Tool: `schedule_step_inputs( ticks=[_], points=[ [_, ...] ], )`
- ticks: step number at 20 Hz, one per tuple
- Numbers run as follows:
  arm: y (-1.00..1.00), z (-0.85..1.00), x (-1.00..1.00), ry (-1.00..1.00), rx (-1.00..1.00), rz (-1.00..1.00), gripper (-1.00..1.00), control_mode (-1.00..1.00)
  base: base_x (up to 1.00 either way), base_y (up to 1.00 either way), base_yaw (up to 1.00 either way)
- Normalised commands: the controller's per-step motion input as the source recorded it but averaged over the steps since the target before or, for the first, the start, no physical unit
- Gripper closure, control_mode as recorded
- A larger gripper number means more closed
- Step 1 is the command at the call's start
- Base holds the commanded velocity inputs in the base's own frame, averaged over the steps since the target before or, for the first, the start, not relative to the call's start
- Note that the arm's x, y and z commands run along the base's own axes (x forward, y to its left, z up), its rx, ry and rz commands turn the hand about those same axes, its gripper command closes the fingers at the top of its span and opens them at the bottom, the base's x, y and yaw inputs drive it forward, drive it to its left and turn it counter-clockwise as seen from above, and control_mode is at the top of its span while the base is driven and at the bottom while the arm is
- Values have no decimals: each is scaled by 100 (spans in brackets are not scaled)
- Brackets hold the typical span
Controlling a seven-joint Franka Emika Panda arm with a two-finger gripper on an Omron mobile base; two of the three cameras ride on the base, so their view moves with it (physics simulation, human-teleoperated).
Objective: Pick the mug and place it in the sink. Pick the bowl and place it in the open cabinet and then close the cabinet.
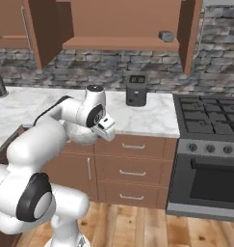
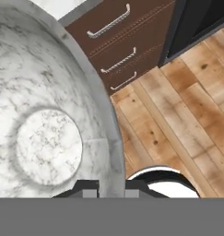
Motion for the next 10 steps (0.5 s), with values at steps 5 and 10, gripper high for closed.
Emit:
schedule_step_inputs(
  ticks=[5, 10],
  points=[
    [0, 0, 0, 0, 0, 0, 100, 100, 46, -58, 7],
    [0, 0, 0, 0, 0, 0, 100, 100, 12, 3, 26]
  ],
)
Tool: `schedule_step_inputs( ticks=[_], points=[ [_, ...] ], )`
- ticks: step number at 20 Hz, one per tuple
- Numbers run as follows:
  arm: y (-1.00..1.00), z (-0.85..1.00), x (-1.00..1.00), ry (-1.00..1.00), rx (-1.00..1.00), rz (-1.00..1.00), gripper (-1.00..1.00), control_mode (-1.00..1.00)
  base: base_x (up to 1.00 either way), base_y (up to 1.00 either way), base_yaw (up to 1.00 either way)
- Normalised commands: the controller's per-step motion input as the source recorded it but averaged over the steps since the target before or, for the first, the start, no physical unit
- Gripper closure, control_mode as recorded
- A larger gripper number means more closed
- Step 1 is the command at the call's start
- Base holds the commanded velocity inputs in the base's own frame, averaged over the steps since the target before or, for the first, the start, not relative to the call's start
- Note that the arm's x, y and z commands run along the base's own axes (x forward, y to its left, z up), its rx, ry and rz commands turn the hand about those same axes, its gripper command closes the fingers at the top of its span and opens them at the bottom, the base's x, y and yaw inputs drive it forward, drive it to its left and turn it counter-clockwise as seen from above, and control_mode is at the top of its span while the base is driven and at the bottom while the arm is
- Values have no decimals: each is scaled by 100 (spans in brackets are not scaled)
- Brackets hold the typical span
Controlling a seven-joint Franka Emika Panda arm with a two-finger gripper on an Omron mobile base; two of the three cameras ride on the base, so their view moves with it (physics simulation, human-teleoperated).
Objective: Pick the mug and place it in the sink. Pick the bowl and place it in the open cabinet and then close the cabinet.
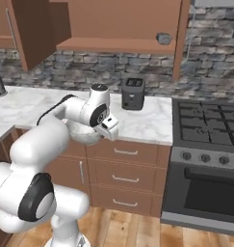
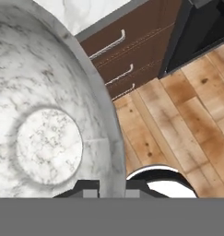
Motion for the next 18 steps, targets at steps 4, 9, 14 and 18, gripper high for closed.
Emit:
schedule_step_inputs(
  ticks=[4, 9, 14, 18],
  points=[
    [0, 0, 0, 0, 0, 0, 100, 100, 21, 4, 26],
    [0, 0, 0, 0, 0, 0, 100, 100, 18, -37, 3],
    [0, 0, 0, 0, 0, 0, 100, 100, 51, -26, 7],
    [0, 0, 0, 0, 0, 0, 100, 100, 52, 0, 1]
  ],
)
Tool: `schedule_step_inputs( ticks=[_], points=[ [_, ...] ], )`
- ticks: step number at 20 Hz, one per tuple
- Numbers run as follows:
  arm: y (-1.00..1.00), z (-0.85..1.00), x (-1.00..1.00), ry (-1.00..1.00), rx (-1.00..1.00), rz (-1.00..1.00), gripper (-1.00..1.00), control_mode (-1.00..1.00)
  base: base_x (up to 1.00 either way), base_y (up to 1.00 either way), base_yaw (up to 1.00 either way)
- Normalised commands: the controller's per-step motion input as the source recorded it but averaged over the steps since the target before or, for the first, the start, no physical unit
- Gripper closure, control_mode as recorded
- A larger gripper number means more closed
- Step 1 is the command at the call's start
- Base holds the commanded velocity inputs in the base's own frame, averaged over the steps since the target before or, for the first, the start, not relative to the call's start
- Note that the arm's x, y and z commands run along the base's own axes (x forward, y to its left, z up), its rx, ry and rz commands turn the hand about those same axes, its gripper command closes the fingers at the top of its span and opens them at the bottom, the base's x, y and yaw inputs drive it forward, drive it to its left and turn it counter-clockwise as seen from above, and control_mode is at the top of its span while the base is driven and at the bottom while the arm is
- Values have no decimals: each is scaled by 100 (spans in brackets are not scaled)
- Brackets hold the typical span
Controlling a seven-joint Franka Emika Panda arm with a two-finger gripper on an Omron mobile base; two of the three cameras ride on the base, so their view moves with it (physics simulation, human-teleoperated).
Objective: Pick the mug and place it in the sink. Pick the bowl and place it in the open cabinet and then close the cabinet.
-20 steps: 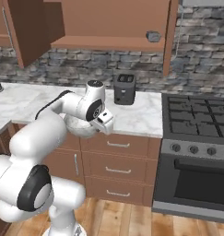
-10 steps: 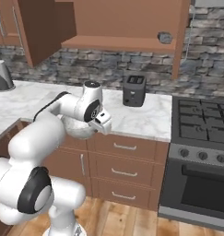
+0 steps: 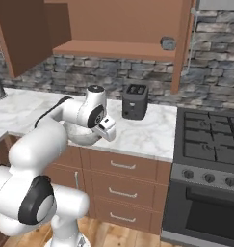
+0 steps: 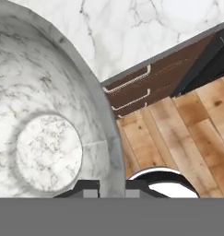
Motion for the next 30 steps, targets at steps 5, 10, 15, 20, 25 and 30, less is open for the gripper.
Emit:
schedule_step_inputs(
  ticks=[5, 10, 15, 20, 25, 30],
  points=[
    [0, 0, 0, 0, 0, 0, 100, 100, 63, -1, 1],
    [0, 0, 0, 0, 0, 0, 100, 100, 50, 0, 0],
    [0, 0, 0, 0, 0, 0, 100, 100, 48, -2, 0],
    [0, 0, 0, 0, 0, 0, 100, 100, 29, -2, 0],
    [0, 0, 0, 0, 0, 0, 100, 100, 33, 0, 0],
    [0, 0, 0, 0, 0, 0, 100, 100, 30, 0, 0]
  ],
)
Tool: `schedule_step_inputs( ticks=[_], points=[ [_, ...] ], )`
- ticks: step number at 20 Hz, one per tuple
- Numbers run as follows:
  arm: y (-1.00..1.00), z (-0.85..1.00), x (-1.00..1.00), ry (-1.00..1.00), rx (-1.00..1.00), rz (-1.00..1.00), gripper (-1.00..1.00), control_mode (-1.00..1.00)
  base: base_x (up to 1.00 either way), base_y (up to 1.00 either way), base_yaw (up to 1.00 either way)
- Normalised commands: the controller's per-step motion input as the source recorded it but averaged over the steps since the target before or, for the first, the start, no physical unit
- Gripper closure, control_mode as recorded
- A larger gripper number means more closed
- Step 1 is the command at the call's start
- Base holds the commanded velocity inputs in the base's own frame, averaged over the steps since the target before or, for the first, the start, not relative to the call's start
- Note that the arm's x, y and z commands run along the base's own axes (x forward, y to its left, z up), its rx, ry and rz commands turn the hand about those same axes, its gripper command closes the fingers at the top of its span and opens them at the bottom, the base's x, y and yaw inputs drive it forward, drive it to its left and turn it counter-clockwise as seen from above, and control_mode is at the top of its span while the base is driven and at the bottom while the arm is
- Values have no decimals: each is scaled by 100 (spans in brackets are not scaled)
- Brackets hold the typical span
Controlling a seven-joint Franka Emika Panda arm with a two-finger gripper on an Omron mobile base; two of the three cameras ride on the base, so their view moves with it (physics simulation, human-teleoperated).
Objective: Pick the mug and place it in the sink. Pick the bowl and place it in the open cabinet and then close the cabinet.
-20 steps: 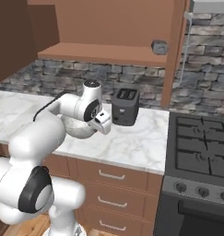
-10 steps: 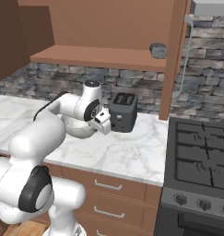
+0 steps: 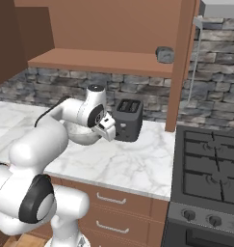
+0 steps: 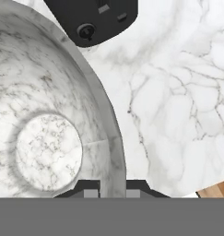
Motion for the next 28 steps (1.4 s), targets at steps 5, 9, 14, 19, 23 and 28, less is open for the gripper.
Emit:
schedule_step_inputs(
  ticks=[5, 9, 14, 19, 23, 28],
  points=[
    [0, 0, 0, 0, 0, 0, 100, -100, 11, 0, 0],
    [1, 0, 0, 0, 0, -1, 100, -100, 0, 0, 0],
    [12, 16, 1, -8, 7, -22, 100, -100, 0, 0, 0],
    [53, 50, 0, -16, 16, -34, 100, -100, 0, 0, 0],
    [34, 77, -3, -2, 22, -29, 100, -100, 0, 0, 0],
    [4, 40, -34, 3, 11, -28, 100, -100, 0, 0, 0]
  ],
)
